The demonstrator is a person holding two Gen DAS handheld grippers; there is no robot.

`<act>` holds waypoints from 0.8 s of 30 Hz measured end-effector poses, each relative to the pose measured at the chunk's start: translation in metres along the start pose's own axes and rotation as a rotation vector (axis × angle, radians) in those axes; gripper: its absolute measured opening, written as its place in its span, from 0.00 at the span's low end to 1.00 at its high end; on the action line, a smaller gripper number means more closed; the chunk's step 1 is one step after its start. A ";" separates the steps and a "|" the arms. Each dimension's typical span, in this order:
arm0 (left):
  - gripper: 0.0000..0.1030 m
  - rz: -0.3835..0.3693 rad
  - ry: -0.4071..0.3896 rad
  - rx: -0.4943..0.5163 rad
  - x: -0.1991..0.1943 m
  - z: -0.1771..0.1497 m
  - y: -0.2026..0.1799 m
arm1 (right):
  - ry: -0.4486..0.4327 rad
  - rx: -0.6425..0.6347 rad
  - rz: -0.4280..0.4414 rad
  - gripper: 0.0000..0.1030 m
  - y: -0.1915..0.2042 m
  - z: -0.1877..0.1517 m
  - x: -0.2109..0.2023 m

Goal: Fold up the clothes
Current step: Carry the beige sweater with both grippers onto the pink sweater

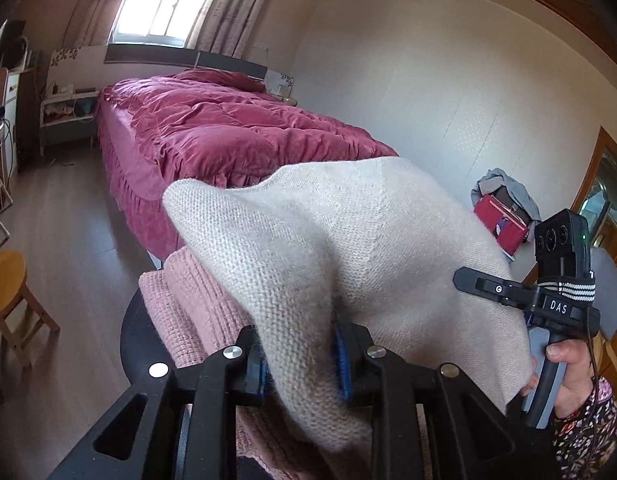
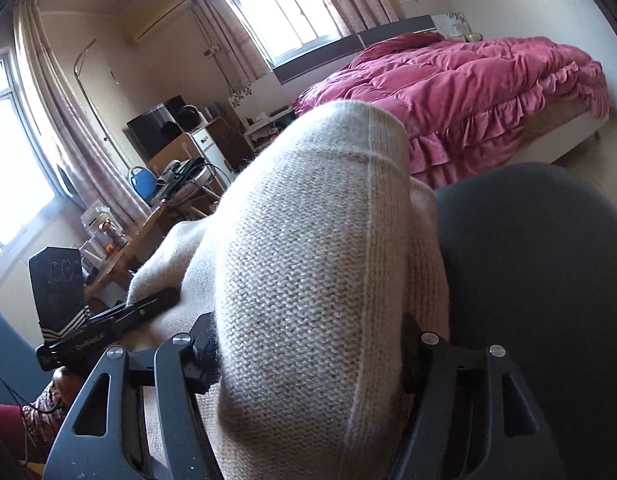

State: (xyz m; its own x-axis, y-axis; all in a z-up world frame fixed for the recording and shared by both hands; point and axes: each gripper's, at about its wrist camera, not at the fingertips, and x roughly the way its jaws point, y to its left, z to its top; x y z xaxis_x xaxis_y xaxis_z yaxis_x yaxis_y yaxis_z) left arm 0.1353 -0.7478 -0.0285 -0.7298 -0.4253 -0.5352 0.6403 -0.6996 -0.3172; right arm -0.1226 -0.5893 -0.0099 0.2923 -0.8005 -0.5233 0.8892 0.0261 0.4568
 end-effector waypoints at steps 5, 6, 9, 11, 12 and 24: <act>0.26 -0.023 0.010 -0.020 -0.010 0.000 0.004 | -0.019 -0.014 -0.031 0.67 0.002 0.002 -0.011; 0.26 -0.025 0.012 -0.030 -0.013 -0.002 0.005 | -0.030 -0.020 -0.052 0.70 0.003 0.002 -0.015; 0.26 -0.016 -0.005 -0.040 -0.031 -0.007 0.003 | -0.095 -0.049 -0.136 0.73 0.007 0.002 -0.031; 0.25 0.002 -0.017 -0.029 -0.044 -0.011 -0.004 | -0.137 -0.062 -0.172 0.73 0.012 -0.001 -0.042; 0.25 0.011 -0.017 -0.018 -0.046 -0.013 -0.007 | -0.158 -0.068 -0.191 0.73 0.014 -0.003 -0.047; 0.21 0.059 -0.229 -0.027 -0.110 -0.011 -0.039 | -0.354 -0.095 -0.212 0.23 0.037 -0.013 -0.090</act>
State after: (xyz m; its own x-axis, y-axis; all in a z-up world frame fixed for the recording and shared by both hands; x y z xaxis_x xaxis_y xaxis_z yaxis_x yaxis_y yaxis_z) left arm 0.1929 -0.6674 0.0346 -0.7244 -0.5861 -0.3629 0.6872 -0.6553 -0.3136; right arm -0.1112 -0.5082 0.0449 -0.0249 -0.9499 -0.3114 0.9499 -0.1196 0.2889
